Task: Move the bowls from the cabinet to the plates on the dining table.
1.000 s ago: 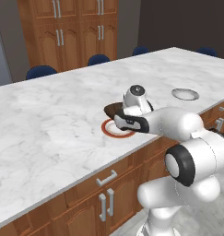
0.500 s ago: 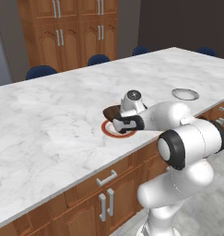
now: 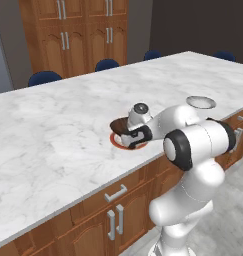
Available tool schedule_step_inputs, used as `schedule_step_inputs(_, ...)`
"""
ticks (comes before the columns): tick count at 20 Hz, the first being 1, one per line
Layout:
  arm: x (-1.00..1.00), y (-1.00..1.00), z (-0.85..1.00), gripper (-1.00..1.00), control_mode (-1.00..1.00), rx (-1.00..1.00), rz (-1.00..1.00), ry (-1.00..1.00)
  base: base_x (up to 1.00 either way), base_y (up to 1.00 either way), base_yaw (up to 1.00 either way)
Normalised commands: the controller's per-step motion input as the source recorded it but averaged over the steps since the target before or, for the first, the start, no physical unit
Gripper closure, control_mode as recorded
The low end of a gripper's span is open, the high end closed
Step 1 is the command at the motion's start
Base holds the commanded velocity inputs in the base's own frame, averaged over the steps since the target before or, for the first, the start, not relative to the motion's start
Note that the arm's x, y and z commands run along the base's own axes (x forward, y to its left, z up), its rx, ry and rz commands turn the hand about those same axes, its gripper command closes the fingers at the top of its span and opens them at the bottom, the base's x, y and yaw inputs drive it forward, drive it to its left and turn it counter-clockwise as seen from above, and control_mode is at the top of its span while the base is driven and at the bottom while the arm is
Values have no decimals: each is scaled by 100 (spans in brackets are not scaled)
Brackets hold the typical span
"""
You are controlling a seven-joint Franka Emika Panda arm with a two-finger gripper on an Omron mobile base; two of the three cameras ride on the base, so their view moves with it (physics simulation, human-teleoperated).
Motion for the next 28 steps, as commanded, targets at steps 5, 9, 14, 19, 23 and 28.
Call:
schedule_step_inputs(5, 15, 4, -21, 100, -100, 0, 0, 0, 0, 0, 0)
schedule_step_inputs(9, 13, 3, -21, 100, -100, 0, 0, 0, 0, 0, 0)
schedule_step_inputs(14, 9, 1, -18, 100, -100, 0, 0, 0, 0, 0, 0)
schedule_step_inputs(19, 2, 1, -11, 100, -100, 0, 0, 0, 0, 0, 0)
schedule_step_inputs(23, -1, 4, -2, -100, -100, 0, 0, 0, 0, 0, 0)
schedule_step_inputs(28, -11, 0, 4, -100, -100, 0, 0, 0, 0, 0, 0)
